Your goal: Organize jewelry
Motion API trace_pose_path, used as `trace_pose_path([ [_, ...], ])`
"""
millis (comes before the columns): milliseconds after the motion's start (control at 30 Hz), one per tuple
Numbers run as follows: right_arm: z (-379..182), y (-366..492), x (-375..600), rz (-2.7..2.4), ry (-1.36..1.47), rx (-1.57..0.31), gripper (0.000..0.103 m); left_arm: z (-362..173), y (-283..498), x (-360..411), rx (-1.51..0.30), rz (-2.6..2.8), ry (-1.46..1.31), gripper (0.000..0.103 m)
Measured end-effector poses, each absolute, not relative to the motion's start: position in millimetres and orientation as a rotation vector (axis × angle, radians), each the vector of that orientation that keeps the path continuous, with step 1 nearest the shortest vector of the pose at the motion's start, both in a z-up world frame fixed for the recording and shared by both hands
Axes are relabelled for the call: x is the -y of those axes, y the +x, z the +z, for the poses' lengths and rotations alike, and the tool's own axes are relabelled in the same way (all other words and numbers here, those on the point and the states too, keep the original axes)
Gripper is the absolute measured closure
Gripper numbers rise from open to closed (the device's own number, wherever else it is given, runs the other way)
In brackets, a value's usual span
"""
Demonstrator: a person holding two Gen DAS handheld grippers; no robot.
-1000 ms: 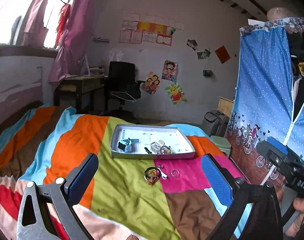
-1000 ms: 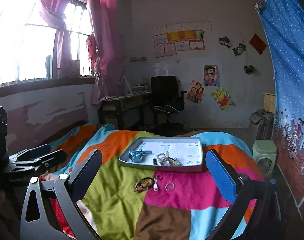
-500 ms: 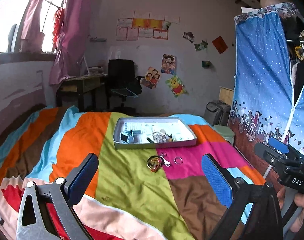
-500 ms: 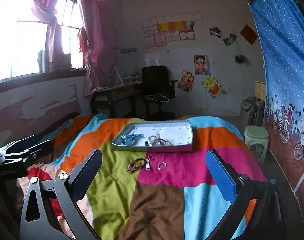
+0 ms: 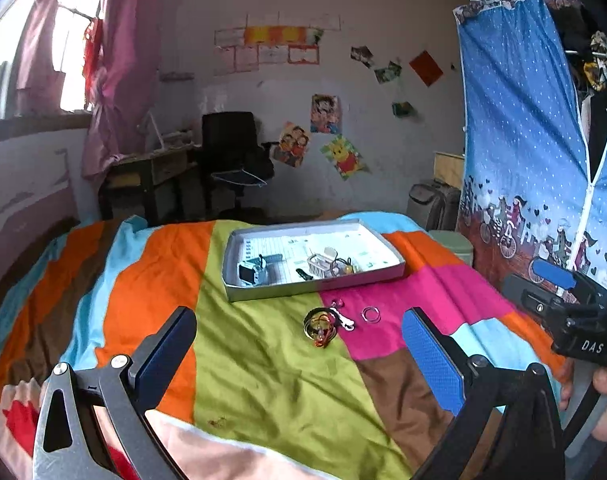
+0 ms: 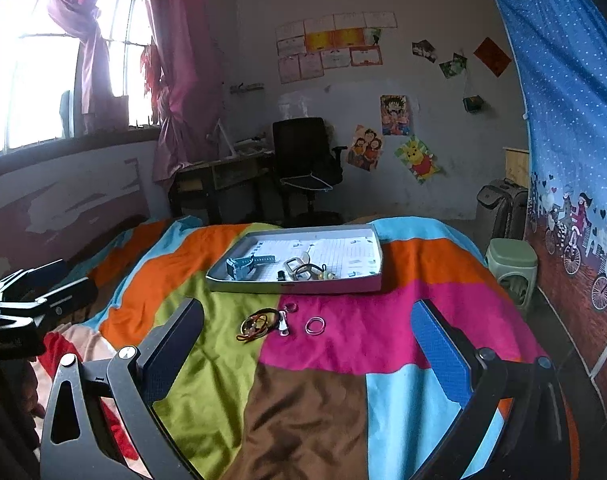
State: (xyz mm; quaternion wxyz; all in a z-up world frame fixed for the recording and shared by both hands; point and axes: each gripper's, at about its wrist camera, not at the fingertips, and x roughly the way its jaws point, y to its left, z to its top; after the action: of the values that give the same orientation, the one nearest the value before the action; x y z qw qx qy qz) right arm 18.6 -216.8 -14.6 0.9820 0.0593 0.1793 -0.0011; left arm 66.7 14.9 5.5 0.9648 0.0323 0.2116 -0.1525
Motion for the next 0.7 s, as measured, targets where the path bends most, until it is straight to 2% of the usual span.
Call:
trace_pose_path([
  [267,-31.7,69.8,222.5,0.013,0.066,-0.413,0.001,-31.1,130.8,-26.9,-0.515,-0.366,0.069,0.000],
  [700,-100.2,174.3,238.6,0.087,0.094,-0.589,0.003,-107.1,197.4,-1.2,-0.585,-0.496,0.054,0.000],
])
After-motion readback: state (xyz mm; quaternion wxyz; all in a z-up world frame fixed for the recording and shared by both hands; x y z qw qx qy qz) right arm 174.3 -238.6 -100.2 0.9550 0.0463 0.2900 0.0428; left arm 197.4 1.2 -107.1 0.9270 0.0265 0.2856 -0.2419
